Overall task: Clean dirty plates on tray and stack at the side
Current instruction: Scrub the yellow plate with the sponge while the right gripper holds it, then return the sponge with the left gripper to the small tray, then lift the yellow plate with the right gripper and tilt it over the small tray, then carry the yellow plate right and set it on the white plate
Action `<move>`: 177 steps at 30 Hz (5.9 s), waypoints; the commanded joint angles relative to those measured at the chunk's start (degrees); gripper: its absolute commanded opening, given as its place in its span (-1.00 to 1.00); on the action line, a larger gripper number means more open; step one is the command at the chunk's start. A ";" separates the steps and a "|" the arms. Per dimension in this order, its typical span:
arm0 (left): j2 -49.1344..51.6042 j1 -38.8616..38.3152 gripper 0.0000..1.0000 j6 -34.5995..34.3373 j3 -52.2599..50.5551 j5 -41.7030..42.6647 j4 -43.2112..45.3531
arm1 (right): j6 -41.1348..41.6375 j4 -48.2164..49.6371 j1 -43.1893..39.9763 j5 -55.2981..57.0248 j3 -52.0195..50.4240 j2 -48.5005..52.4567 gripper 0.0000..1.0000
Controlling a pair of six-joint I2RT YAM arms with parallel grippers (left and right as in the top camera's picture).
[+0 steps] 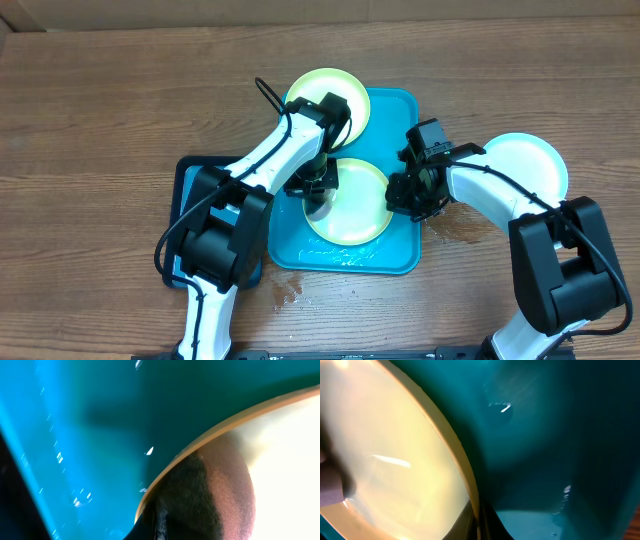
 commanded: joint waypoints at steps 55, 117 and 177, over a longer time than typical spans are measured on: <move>-56.94 31.54 1.00 6.36 -0.26 1.84 -7.21 | -8.92 -11.82 21.70 17.22 32.22 -2.91 -0.92; -55.23 31.54 1.00 3.72 13.07 -16.61 -12.87 | -16.22 1.07 53.46 77.22 32.65 -8.37 -0.92; -49.31 31.43 0.99 15.10 21.33 -8.22 -17.79 | 5.51 0.52 30.82 14.58 32.70 -12.22 -0.92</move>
